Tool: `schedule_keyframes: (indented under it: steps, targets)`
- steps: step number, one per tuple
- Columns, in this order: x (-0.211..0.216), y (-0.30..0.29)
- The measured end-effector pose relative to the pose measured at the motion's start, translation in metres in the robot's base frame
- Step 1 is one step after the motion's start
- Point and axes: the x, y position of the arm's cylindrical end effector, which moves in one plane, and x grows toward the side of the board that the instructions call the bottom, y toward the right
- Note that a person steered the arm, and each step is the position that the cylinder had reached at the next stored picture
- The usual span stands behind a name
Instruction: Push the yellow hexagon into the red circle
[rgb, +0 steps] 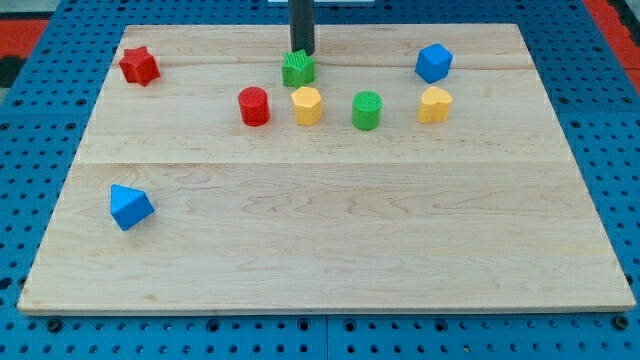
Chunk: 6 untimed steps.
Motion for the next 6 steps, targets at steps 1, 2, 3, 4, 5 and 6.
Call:
schedule_keyframes:
  steps: [1,2,3,4,5,6]
  targets:
    - [0.0,0.0]
    - [0.006,0.039]
    - [0.011,0.06]
    - [0.045,0.06]
    - [0.078,0.076]
    - [0.09,0.074]
